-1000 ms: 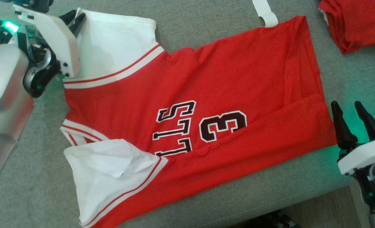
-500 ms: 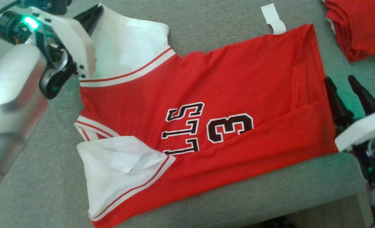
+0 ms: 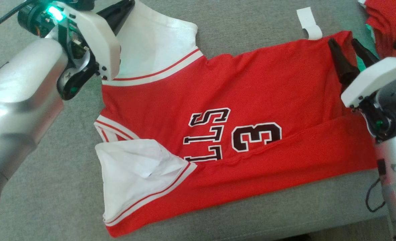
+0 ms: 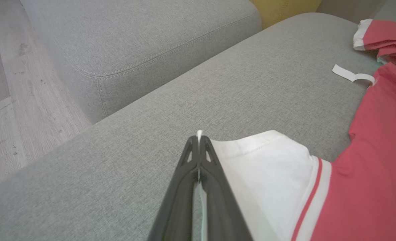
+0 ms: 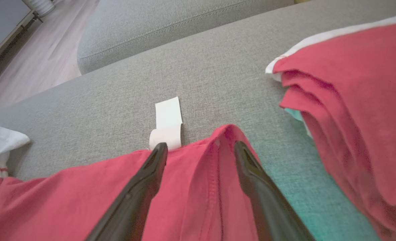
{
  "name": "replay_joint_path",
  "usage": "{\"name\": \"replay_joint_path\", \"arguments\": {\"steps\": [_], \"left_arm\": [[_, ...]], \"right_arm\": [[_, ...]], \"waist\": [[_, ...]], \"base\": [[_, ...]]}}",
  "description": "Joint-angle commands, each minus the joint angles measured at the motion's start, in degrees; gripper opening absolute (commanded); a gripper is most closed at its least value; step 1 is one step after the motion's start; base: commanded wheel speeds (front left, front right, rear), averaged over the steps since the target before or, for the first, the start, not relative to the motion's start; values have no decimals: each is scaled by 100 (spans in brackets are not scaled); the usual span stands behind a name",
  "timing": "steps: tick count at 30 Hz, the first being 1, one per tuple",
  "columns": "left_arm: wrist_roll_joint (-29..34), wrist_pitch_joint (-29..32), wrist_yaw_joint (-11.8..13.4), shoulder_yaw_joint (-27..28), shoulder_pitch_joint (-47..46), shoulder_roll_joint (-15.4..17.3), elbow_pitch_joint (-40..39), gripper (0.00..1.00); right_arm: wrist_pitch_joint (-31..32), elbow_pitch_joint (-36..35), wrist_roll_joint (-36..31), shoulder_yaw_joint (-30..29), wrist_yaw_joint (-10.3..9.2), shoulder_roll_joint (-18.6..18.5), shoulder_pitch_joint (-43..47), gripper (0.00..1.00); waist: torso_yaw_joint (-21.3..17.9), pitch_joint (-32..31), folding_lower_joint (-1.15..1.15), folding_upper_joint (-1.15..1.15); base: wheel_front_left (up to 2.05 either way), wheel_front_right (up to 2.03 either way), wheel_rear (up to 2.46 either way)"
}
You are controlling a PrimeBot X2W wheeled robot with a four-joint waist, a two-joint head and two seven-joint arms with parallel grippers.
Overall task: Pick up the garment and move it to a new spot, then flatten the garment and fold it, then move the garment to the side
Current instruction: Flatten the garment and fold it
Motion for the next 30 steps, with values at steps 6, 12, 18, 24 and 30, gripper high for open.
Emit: {"name": "replay_joint_path", "arguments": {"steps": [6,12,18,24,30], "left_arm": [[-142,-190,10,-52,-467,146,-70,0],[-221,-296,10,-276,-585,184,50,0],[80,-866,10,-412,-802,288,313,0],[221,-1621,10,-274,-1027,278,727,0],[137,-2088,10,-233,-993,206,798,0]], "right_arm": [[-140,377,-142,47,-5,-13,-374,100],[-388,729,-258,41,-5,-58,-624,0],[-619,865,-109,-74,-5,-52,-871,0],[-789,867,203,-197,-5,-225,-1054,0],[-901,818,423,-222,-5,-469,-933,0]], "waist": [[121,22,0,0],[215,48,0,0],[255,15,0,0],[297,-116,0,0],[454,-311,0,0]], "base": [[0,0,0],[0,0,0],[0,0,0],[0,0,0],[0,0,0]]}}
